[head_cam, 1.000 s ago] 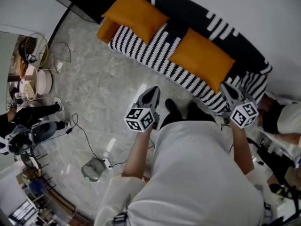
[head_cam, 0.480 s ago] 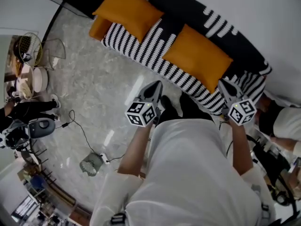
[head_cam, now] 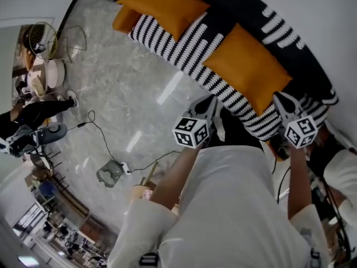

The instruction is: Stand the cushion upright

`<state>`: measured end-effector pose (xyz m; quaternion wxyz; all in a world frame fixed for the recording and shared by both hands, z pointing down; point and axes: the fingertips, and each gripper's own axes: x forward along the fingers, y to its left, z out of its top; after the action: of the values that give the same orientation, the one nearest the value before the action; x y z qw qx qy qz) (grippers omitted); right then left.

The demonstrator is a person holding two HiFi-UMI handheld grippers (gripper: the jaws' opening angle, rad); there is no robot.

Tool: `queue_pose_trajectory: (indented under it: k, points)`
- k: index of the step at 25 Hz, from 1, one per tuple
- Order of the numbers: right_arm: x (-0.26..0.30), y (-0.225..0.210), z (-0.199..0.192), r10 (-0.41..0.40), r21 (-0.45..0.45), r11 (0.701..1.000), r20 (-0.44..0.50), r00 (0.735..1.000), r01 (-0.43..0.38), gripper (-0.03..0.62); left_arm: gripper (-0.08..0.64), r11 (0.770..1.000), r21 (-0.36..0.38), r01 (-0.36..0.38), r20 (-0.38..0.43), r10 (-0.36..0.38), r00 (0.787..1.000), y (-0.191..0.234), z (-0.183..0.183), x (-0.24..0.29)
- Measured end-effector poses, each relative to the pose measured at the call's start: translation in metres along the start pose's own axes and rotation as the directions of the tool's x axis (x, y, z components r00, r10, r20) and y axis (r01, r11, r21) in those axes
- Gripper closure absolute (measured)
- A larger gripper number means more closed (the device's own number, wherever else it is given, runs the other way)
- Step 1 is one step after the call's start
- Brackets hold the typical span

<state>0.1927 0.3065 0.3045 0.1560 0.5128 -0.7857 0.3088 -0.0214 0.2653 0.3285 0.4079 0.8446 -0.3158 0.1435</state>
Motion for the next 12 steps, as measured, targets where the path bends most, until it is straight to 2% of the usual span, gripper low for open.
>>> queue_pose_trajectory:
  k: [6,10,12]
  points:
    - [0.034,-0.042,-0.014,0.044,0.019,0.999,-0.057,0.997,-0.043,0.551,0.557,0.999,-0.027,-0.037,0.008,0.037,0.999,0.007,-0.01,0.042]
    - [0.066,-0.073,-0.024,0.061,0.027,0.998,-0.091,0.994,-0.059,0.541,0.543,0.998,-0.044,-0.049,-0.014,0.049,0.999,0.023,-0.017,0.077]
    - [0.081,-0.089,-0.036,0.07,0.027,0.997,-0.124,0.99,-0.067,0.507,0.526,0.997,-0.057,-0.06,-0.032,0.058,0.998,0.033,-0.025,0.096]
